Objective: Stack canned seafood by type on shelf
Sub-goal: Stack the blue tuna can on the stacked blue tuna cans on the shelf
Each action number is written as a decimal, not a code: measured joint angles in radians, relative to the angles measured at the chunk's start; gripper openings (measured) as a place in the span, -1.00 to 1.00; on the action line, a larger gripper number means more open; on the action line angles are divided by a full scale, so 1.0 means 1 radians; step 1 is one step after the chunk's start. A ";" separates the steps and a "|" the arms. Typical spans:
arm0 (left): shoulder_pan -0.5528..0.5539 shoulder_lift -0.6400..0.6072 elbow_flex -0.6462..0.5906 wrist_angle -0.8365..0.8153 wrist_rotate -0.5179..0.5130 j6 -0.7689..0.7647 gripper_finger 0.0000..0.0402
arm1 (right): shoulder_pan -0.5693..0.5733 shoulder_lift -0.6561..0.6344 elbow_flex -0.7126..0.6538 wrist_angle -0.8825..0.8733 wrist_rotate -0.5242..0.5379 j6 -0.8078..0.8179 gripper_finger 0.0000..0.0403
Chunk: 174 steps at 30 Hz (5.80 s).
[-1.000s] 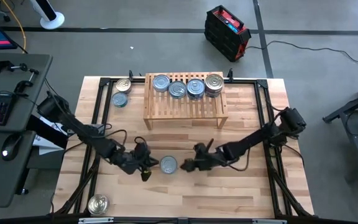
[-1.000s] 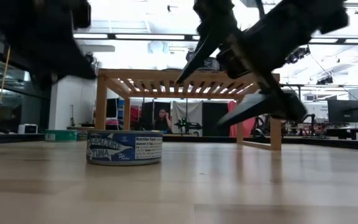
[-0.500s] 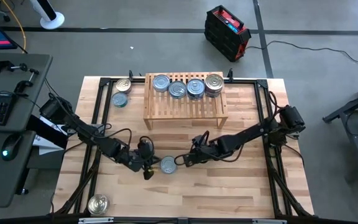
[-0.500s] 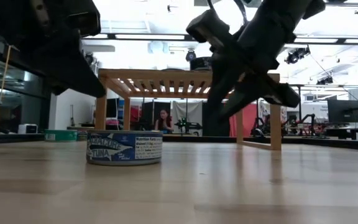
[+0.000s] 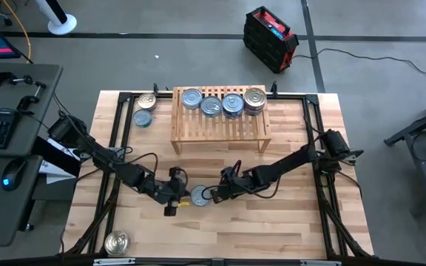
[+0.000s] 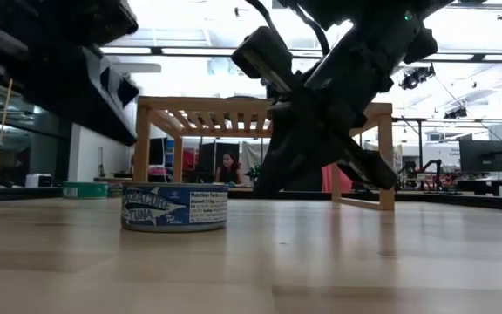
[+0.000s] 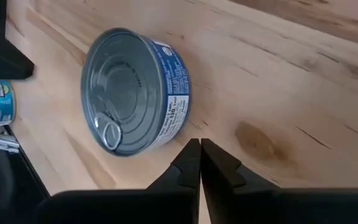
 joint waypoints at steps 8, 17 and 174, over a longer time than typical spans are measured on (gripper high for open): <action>0.011 0.142 0.013 0.092 0.013 0.005 -1.00 | -0.002 0.006 0.000 0.004 -0.032 0.004 -1.00; 0.011 0.160 0.025 0.094 0.010 0.000 -1.00 | -0.013 0.029 0.000 0.015 -0.036 0.007 -1.00; -0.014 0.158 0.096 -0.076 -0.014 -0.146 -1.00 | -0.065 0.113 0.209 -0.275 -0.082 -0.310 -1.00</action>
